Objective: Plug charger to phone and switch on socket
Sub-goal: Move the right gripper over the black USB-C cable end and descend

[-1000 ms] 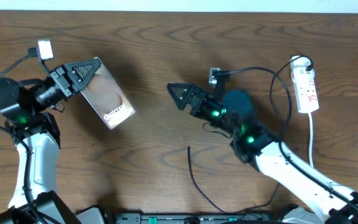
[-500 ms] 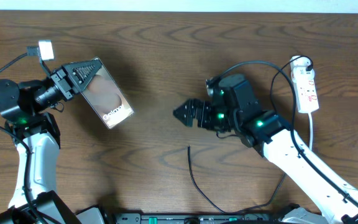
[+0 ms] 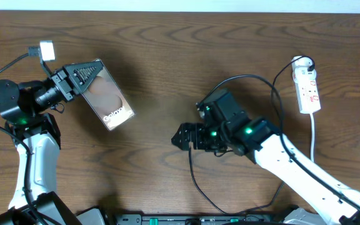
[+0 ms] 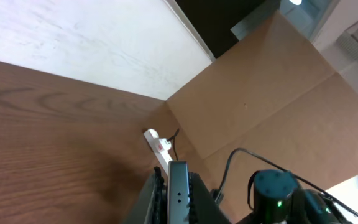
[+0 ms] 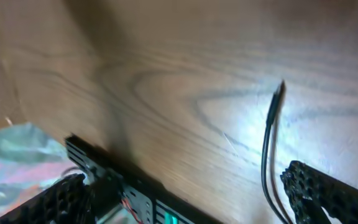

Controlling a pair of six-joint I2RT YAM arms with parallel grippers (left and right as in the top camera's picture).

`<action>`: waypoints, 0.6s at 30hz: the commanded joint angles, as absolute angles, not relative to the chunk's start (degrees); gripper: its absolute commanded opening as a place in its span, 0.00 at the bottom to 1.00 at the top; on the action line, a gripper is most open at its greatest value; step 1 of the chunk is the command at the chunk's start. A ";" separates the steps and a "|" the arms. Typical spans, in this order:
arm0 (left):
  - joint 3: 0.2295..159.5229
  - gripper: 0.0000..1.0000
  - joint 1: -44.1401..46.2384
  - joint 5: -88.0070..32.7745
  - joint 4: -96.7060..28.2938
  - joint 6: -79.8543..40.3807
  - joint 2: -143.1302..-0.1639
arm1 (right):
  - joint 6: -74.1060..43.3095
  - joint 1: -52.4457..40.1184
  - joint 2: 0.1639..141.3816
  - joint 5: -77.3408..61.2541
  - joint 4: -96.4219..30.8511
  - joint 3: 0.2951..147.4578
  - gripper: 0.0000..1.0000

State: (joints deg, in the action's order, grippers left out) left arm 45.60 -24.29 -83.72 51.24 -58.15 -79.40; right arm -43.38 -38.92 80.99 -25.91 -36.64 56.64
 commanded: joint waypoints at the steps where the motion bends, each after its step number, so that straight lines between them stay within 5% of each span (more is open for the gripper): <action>1: 46.37 0.08 -24.43 -84.27 51.77 -57.67 -79.00 | -44.21 -39.90 83.81 -25.04 -38.33 57.71 0.99; 18: 46.37 0.07 -24.43 -84.27 51.75 -57.67 -79.00 | -42.83 -41.17 97.58 -20.71 -54.06 67.44 0.90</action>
State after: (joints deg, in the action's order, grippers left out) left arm 45.60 -24.27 -83.72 51.24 -58.11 -79.40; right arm -42.57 -40.49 96.03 -22.74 -53.17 66.22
